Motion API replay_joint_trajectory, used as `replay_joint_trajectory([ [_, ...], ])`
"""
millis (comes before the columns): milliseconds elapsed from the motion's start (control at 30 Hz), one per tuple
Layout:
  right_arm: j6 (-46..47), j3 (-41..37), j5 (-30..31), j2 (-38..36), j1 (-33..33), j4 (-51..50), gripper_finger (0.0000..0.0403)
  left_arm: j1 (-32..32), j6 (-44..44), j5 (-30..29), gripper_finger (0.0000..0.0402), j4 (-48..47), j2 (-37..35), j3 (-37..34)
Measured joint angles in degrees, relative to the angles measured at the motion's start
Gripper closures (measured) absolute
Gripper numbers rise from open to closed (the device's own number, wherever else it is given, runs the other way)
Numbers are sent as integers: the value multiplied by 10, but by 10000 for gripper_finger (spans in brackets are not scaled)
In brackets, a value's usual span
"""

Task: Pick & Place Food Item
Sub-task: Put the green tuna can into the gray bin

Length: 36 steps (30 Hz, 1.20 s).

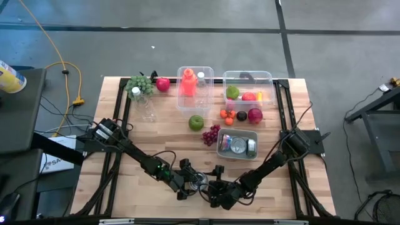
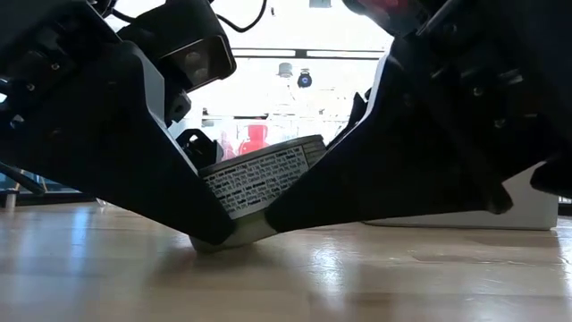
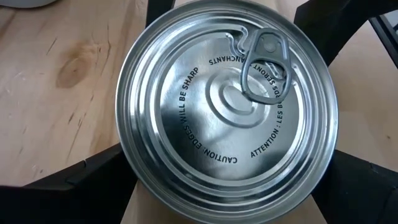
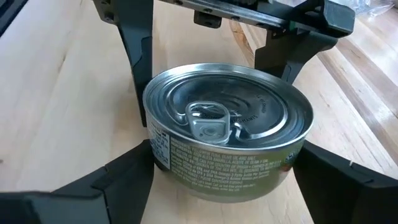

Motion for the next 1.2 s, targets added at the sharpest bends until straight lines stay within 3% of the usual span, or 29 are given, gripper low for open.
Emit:
replay_joint_trajectory([
  [1200, -6, 0, 3, -15, 22, 17, 93, -3, 38, 4, 4, 71, 2, 7],
])
